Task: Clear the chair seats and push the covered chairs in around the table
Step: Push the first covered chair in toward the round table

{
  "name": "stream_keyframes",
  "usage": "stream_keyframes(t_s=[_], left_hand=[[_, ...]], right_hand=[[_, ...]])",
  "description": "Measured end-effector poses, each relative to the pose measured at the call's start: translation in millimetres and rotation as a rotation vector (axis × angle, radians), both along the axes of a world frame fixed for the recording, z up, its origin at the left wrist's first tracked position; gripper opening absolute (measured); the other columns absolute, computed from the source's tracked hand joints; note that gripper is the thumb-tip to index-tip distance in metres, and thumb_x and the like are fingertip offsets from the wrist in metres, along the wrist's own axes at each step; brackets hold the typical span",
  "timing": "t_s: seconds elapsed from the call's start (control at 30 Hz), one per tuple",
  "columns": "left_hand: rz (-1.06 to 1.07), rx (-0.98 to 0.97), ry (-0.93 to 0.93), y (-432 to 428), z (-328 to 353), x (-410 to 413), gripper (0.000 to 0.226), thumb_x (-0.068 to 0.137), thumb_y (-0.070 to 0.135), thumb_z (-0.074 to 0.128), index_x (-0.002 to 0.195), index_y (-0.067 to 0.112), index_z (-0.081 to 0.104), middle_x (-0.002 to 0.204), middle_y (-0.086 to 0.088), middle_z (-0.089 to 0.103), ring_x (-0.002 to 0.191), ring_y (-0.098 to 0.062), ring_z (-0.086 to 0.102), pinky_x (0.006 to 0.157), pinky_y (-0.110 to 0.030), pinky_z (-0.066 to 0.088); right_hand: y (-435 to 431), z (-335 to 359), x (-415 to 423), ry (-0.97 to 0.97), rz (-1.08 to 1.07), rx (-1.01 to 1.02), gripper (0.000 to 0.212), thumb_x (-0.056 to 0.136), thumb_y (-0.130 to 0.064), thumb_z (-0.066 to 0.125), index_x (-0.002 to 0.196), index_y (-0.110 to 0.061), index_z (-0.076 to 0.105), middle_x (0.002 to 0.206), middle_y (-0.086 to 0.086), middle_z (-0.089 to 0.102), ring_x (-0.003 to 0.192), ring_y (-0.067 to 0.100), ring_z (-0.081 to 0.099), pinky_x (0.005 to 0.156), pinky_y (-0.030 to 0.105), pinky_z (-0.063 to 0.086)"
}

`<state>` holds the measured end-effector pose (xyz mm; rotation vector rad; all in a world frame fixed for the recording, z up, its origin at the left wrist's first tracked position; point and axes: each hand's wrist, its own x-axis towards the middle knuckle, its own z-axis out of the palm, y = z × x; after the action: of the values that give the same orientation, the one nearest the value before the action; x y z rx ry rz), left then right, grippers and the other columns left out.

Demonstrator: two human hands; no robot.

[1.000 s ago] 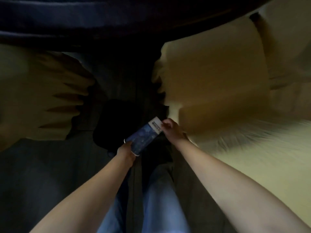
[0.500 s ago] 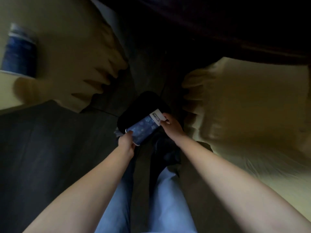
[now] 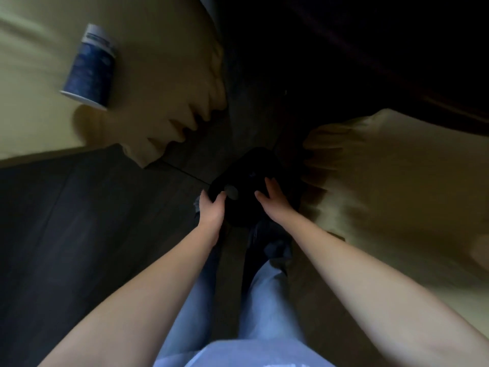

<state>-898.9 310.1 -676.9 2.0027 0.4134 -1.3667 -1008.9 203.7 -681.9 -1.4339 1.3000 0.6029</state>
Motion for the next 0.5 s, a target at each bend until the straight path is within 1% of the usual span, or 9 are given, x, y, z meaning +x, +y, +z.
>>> stream_keyframes(t_s=[0.07, 0.13, 0.2, 0.3, 0.4, 0.5], left_hand=[[-0.261, -0.031, -0.162, 1.8, 18.5, 15.9, 0.073, 0.089, 0.041, 0.051, 0.149, 0.015, 0.020, 0.152, -0.008, 0.031, 0.138, -0.028, 0.033, 0.114, -0.042, 0.027], [-0.605, 0.008, -0.301, 1.3, 41.1, 32.0, 0.073, 0.092, 0.043, 0.048, 0.151, 0.015, 0.015, 0.158, -0.007, 0.015, 0.145, -0.025, 0.015, 0.118, -0.045, 0.015], [-0.851, 0.008, -0.429, -0.1, 65.7, 46.6, 0.072, 0.095, 0.044, 0.043, 0.152, 0.017, 0.008, 0.160, -0.005, 0.003, 0.147, -0.023, 0.002, 0.117, -0.045, 0.006], [-1.018, -0.055, -0.567, -0.4, 106.7, 67.0, 0.074, 0.095, 0.046, 0.043, 0.152, 0.020, 0.004, 0.160, -0.001, -0.002, 0.147, -0.020, -0.005, 0.117, -0.045, 0.000], [-1.131, -0.063, -0.657, 1.5, 136.8, 83.6, 0.076, 0.094, 0.048, 0.045, 0.152, 0.022, 0.002, 0.160, 0.000, -0.004, 0.147, -0.020, -0.007, 0.117, -0.046, 0.000], [-1.120, -0.055, -0.710, 8.5, 156.7, 86.8, 0.077, 0.093, 0.049, 0.046, 0.152, 0.023, 0.002, 0.160, 0.000, -0.005, 0.147, -0.019, -0.009, 0.118, -0.046, -0.001]], right_hand=[[0.5, 17.5, 11.2, -0.017, 0.033, -0.059, 0.063, 0.100, -0.036, 0.041, 0.152, -0.017, 0.011, 0.161, 0.006, 0.000, 0.147, 0.023, 0.004, 0.116, 0.031, 0.010], [-2.2, 39.4, 22.5, -0.049, 0.090, -0.154, 0.063, 0.100, -0.038, 0.041, 0.152, -0.017, 0.014, 0.161, 0.008, 0.002, 0.147, 0.025, 0.004, 0.116, 0.033, 0.009], [-5.9, 64.6, 33.4, -0.081, 0.168, -0.270, 0.063, 0.099, -0.039, 0.042, 0.152, -0.016, 0.016, 0.161, 0.009, 0.005, 0.147, 0.027, 0.005, 0.117, 0.039, 0.011], [-6.8, 105.3, 46.9, -0.105, 0.248, -0.424, 0.064, 0.098, -0.041, 0.041, 0.152, -0.020, 0.013, 0.161, 0.007, 0.003, 0.147, 0.027, 0.004, 0.117, 0.049, 0.014], [-0.5, 140.3, 51.1, -0.122, 0.282, -0.518, 0.065, 0.098, -0.042, 0.040, 0.153, -0.022, 0.011, 0.161, 0.004, 0.001, 0.147, 0.024, 0.001, 0.116, 0.049, 0.011], [8.5, 161.2, 47.6, -0.147, 0.317, -0.532, 0.066, 0.098, -0.042, 0.040, 0.153, -0.025, 0.009, 0.161, 0.000, -0.004, 0.147, 0.020, -0.004, 0.116, 0.048, 0.006]])
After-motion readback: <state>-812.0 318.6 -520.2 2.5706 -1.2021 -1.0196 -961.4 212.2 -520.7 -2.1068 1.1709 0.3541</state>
